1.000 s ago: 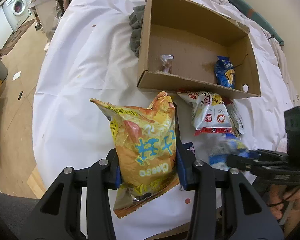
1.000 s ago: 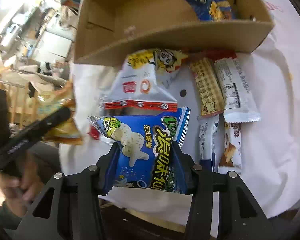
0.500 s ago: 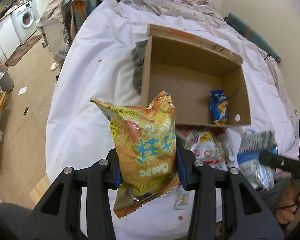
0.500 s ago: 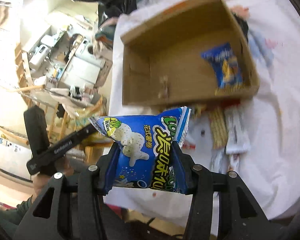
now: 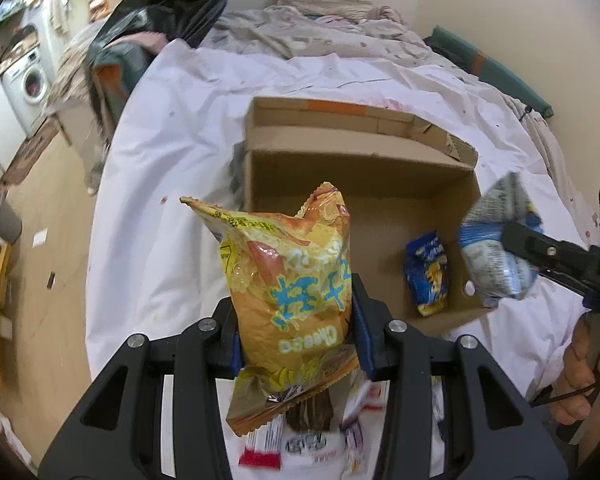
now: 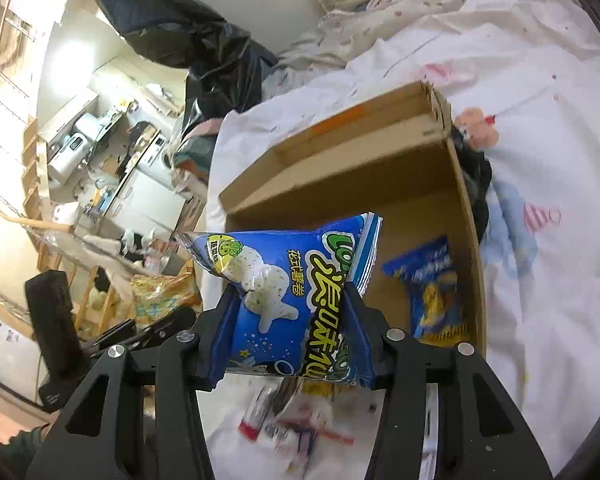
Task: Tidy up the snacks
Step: 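Carry both bags over the box and open both tools to drop them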
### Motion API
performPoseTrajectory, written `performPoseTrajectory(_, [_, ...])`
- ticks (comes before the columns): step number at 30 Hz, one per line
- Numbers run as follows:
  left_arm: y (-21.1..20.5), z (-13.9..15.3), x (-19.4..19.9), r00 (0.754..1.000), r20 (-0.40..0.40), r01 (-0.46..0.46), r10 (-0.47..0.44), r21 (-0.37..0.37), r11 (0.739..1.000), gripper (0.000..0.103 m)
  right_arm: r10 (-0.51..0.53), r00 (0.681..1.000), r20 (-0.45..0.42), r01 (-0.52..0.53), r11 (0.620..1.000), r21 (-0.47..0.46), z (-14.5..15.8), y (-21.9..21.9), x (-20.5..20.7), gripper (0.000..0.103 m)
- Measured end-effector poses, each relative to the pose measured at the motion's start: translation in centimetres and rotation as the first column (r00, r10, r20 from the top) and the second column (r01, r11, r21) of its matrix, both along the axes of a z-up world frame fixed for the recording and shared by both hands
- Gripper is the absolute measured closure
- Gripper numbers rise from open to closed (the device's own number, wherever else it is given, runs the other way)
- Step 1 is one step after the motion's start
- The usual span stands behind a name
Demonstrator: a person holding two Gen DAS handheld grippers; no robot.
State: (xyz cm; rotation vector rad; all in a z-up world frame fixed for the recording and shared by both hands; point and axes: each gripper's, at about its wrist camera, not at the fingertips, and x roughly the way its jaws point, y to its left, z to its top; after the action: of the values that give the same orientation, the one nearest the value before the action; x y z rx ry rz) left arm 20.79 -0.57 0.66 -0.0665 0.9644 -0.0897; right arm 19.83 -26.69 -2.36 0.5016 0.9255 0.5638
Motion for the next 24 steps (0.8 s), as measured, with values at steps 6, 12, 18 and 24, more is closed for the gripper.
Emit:
performPoseTrajectory(6, [-0.9, -2.2, 1.4, 0.998, 0.048, 0.029, -0.028, -0.012, 1.0, 0.065, -0.011, 1.0, -0.027, 0.011, 1.0, -0.026, -1.8, 0.7, 0.7, 0.051])
performPoseTrajectory(12, [-0.4, -3.2, 2.5, 1.0, 0.026, 0.004, -0.003, -0.034, 0.999, 0.065, -0.011, 0.999, -0.041, 0.007, 0.995, -0.096, -2.5, 1.6, 1.3, 0.051])
performPoseTrajectory(18, [-0.2, -3.6, 2.6, 0.999, 0.038, 0.017, -0.016, -0.034, 0.999, 0.065, -0.007, 0.999, -0.051, -0.001, 0.989, -0.148, -3.0, 2.7, 1.8, 0.05])
performPoseTrajectory(24, [-0.2, -4.0, 3.0, 0.999, 0.026, 0.02, -0.019, -0.048, 0.999, 0.065, 0.002, 0.998, -0.061, -0.012, 0.985, -0.172, -3.4, 3.2, 1.9, 0.048])
